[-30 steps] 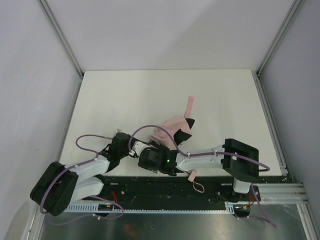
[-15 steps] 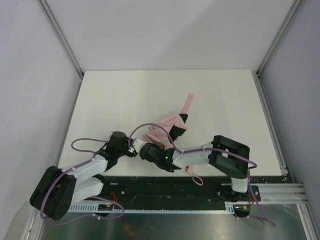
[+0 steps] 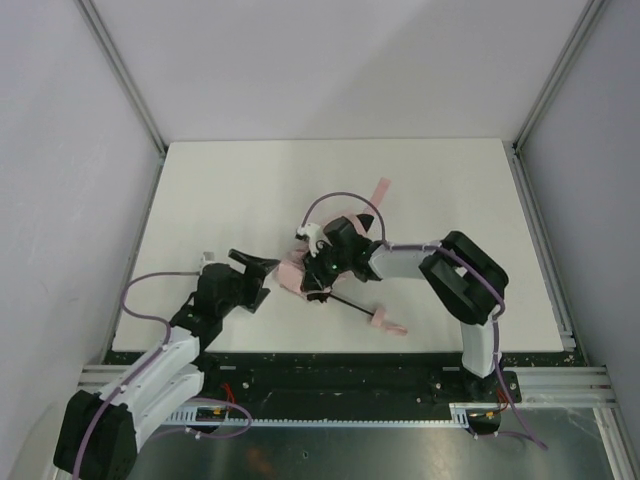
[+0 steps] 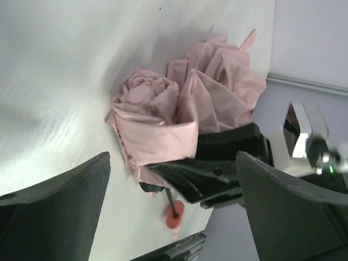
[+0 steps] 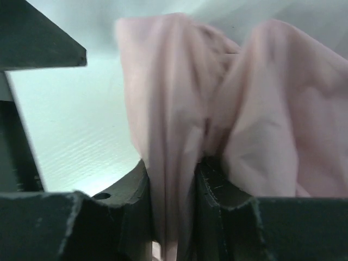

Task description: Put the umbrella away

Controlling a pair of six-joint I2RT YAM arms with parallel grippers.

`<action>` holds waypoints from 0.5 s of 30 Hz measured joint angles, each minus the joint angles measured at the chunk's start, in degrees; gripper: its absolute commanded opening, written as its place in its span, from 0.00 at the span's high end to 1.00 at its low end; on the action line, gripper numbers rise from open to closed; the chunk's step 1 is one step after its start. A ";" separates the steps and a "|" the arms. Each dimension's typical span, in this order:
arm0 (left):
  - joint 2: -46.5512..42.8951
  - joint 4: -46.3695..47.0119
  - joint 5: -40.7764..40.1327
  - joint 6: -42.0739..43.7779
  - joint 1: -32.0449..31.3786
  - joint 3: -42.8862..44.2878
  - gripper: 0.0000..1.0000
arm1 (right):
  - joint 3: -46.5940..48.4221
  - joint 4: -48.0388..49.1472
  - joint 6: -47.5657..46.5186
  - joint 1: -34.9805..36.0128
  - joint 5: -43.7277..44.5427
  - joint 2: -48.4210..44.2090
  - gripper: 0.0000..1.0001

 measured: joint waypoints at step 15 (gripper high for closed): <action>11.58 8.46 3.65 -3.06 -3.48 -2.01 0.01 | 2.73 11.72 20.63 -10.67 -33.53 11.93 1.00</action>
